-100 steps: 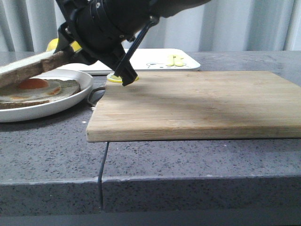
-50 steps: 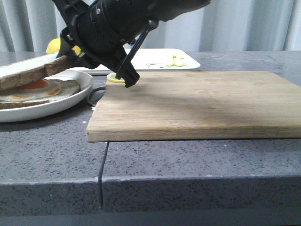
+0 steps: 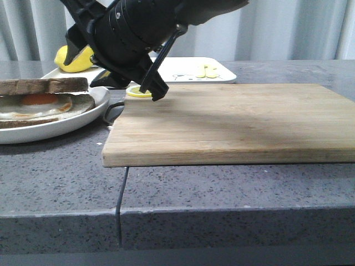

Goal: Place bread and move sandwich to tray
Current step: 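Lay the bread slice on the fried egg and open the right gripper, then raise the right gripper away from the sandwich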

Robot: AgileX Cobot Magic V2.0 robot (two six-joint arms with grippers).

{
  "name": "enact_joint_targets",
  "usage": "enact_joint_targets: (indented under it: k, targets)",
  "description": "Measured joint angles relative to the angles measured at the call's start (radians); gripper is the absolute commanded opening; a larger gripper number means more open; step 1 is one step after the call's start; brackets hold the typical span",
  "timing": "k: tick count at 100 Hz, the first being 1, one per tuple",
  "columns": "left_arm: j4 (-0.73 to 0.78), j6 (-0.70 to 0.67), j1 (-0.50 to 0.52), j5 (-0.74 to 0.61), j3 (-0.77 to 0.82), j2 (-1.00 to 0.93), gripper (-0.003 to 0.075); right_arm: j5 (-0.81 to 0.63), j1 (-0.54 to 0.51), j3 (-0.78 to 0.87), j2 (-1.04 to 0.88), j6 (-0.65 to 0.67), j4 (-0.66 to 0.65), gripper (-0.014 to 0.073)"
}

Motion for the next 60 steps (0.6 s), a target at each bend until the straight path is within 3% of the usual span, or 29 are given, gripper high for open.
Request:
enact_joint_targets:
  k: [25, 49, 60]
  targets:
    - [0.0, 0.0, 0.0, 0.0, 0.0, 0.0, 0.0556, -0.012, 0.0, 0.0, -0.005, -0.015, 0.0, 0.035]
    - [0.0, 0.0, 0.0, 0.0, 0.0, 0.0, 0.0556, -0.022, -0.039, 0.0, -0.115, -0.144, -0.004, 0.035]
    - [0.0, 0.0, 0.0, 0.0, 0.0, 0.0, 0.0556, -0.022, -0.07, 0.0, -0.192, -0.189, -0.081, 0.035]
